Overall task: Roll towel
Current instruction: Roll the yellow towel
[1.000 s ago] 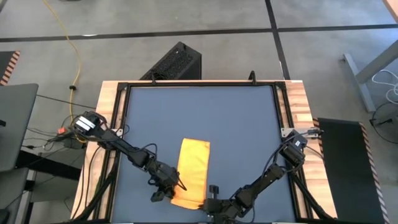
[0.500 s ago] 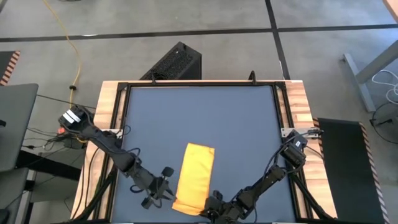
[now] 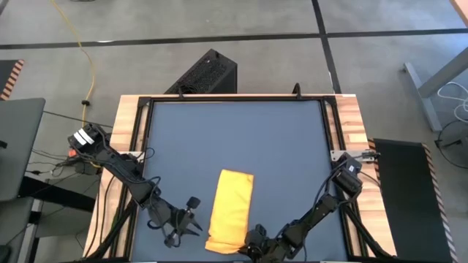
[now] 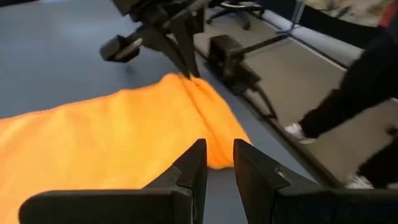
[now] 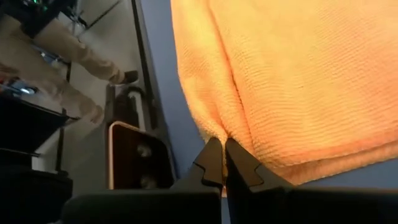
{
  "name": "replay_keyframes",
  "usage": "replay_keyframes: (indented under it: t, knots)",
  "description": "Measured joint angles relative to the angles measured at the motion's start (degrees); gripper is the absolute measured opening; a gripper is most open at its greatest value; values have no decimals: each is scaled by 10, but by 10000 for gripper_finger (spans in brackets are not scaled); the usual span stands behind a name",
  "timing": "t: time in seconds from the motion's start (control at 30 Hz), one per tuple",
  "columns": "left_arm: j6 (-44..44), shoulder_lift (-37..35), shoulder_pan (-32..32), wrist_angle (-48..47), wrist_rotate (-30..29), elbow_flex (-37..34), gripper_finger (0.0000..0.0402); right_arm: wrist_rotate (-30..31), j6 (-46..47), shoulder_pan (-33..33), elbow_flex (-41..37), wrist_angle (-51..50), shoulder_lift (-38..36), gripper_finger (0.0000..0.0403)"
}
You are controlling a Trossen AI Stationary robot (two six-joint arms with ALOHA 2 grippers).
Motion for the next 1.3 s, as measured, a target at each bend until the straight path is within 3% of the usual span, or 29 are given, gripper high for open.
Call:
replay_keyframes:
  t: [0.23, 0.4, 0.73, 0.97, 1.3]
  knots:
    - [-20, 12, 9, 34, -10, 0, 68, 0, -3, -16, -125, 142, -59, 18]
    - [-48, 50, -1, 87, -9, 1, 68, -46, 25, -23, -183, 278, -69, 18]
    - [-116, 187, -23, 214, -10, 23, 69, -66, 91, -24, -182, 266, -71, 18]
    - [-111, 222, -22, 200, -41, 48, 90, -68, 96, -23, -182, 264, -71, 18]
    - [-94, 223, -22, 103, -45, 87, 157, -71, 92, -23, -181, 260, -71, 19]
